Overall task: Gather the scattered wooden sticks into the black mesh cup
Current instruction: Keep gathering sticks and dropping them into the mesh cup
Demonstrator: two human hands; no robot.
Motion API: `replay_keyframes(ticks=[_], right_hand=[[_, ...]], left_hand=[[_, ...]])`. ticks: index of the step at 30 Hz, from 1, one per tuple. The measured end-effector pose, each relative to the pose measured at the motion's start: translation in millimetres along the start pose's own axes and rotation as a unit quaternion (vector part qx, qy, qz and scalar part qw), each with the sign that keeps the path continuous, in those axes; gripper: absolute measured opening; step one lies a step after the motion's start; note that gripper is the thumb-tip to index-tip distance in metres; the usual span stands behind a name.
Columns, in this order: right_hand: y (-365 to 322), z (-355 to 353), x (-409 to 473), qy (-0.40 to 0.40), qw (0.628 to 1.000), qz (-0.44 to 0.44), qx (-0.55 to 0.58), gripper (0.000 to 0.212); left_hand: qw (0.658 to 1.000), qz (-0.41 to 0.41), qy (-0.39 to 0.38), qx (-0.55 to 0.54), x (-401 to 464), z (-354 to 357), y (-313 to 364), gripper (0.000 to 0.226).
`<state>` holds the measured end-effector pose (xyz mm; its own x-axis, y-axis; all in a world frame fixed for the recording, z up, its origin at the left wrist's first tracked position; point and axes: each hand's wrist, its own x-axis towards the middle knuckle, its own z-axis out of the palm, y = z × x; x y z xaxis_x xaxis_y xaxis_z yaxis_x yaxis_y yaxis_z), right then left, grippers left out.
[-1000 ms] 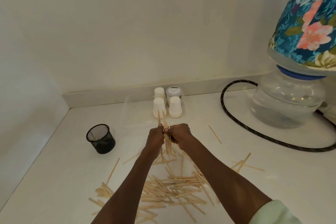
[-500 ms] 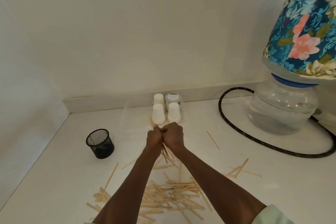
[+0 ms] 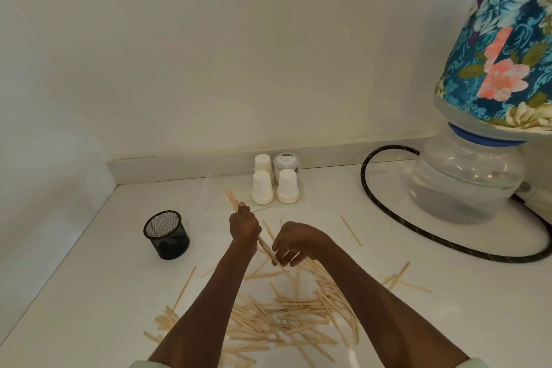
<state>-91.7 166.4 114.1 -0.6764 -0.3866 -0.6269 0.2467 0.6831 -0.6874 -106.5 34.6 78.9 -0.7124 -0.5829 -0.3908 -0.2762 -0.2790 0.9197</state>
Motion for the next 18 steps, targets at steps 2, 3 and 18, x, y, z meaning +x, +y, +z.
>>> replay_keyframes(ticks=[2,3,18], right_hand=[[7,-1,-4,-0.058,0.998,-0.004,0.036,0.031],[10,-1,-6,-0.070,0.996,-0.008,0.047,0.031],[22,-27,16,0.318,0.897,-0.225,-0.210,0.016]], left_hand=[[1.000,0.002,0.005,-0.009,4,-1,0,0.046],[1.000,0.005,0.008,-0.014,5,-1,-1,0.046],[0.987,-0.059,-0.137,-0.064,2,-9,2,0.034]])
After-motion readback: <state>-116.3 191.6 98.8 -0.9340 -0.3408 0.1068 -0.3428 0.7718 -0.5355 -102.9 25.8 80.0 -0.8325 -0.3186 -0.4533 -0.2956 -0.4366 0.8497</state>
